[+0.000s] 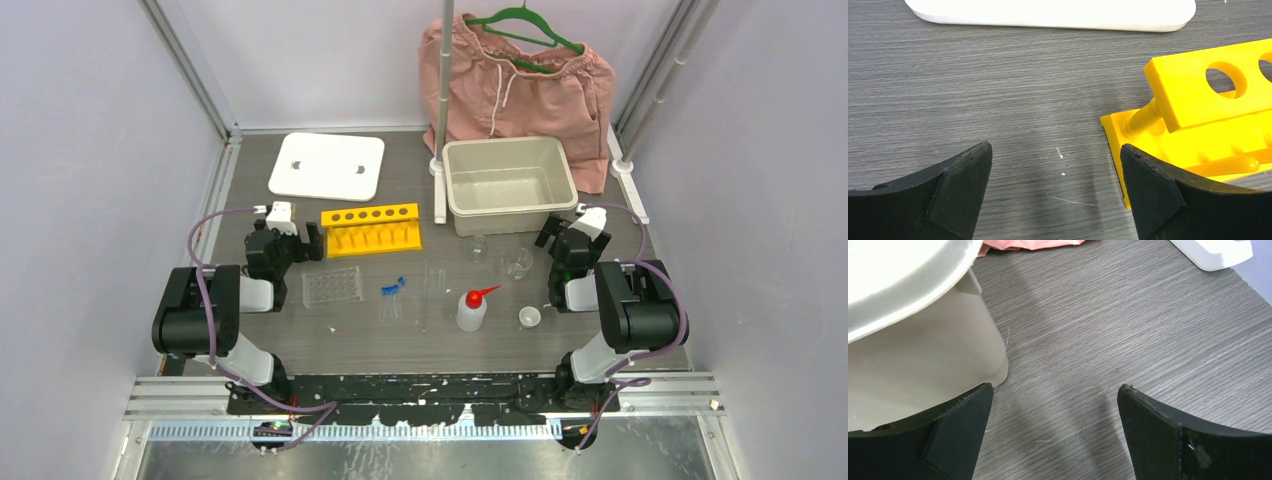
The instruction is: Organize the chemistry lab equipment
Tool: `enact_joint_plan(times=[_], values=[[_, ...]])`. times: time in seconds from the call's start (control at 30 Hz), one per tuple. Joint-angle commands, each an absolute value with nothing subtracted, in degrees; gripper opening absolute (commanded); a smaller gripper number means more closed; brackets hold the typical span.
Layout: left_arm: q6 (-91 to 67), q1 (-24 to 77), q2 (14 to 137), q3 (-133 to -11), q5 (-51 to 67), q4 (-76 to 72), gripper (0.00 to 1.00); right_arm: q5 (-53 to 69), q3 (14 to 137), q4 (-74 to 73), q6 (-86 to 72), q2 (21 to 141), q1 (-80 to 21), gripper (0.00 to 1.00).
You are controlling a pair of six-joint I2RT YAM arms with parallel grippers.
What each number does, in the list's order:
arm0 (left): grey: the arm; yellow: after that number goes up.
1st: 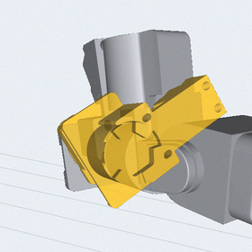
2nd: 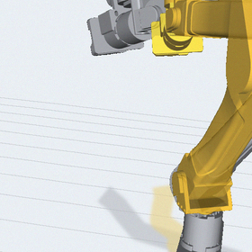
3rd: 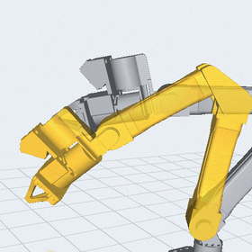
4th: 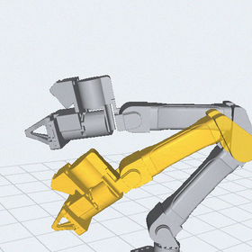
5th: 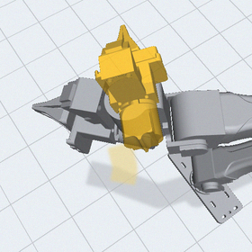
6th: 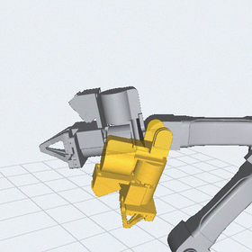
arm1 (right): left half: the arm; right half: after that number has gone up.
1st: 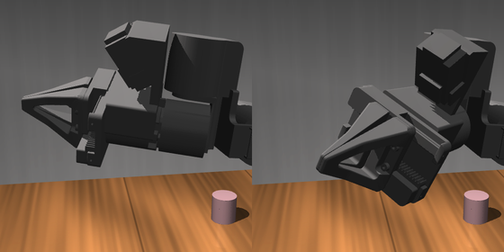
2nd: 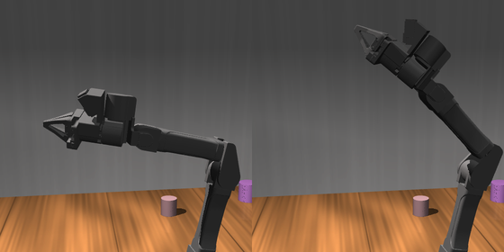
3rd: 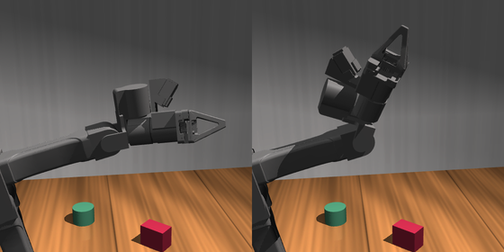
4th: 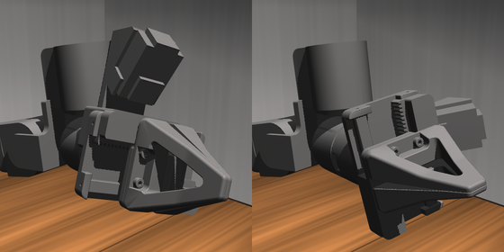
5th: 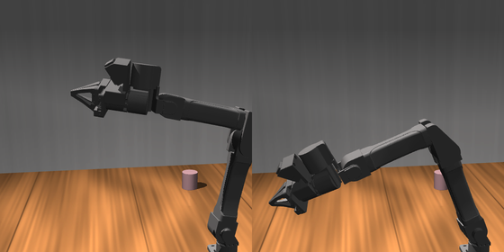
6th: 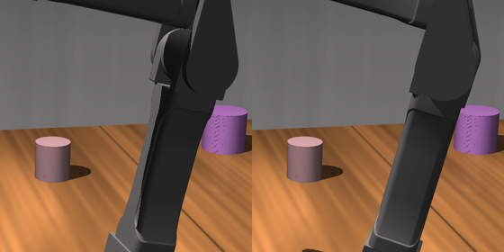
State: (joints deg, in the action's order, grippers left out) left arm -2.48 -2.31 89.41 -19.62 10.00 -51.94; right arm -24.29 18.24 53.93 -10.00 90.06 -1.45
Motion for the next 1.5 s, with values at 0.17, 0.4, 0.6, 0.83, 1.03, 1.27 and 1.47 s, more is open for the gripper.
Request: enact_joint_plan(times=[0.17, 0.4, 0.6, 0.83, 1.03, 1.27, 1.47], values=[[-1.58, -2.11, 88.91, -21.17, 8.96, -53.98, 1.00, -24.48, 19.49, 56.87, -9.89, 89.46, -1.67, 1.00], [-1.66, -2.15, 88.80, -21.03, 9.10, -54.07, 1.00, -25.16, 19.32, 56.62, -10.83, 89.10, -0.89, 1.00], [-2.20, -3.10, 83.74, -23.75, 9.62, -44.17, 1.00, -32.15, 15.84, 57.20, -13.00, 81.99, -1.58, 1.00], [-0.34, -3.73, 74.52, -35.86, 10.09, -14.66, 1.00, -44.07, 22.25, 20.75, -22.84, 60.42, -1.58, 1.00], [-0.26, -5.66, 67.98, -47.64, 11.83, 10.13, 1.00, -45.53, 35.72, -8.84, -31.13, 48.95, -1.49, 1.00], [-0.26, -7.37, 66.54, -65.29, 12.29, 34.12, 1.00, -16.80, 58.01, -28.82, -39.97, 48.24, -1.47, 1.00], [-0.26, -8.08, 67.76, -78.33, 10.60, 51.60, 0.99, -15.31, 76.94, -42.30, -40.36, 61.52, -15.30, 1.00]])
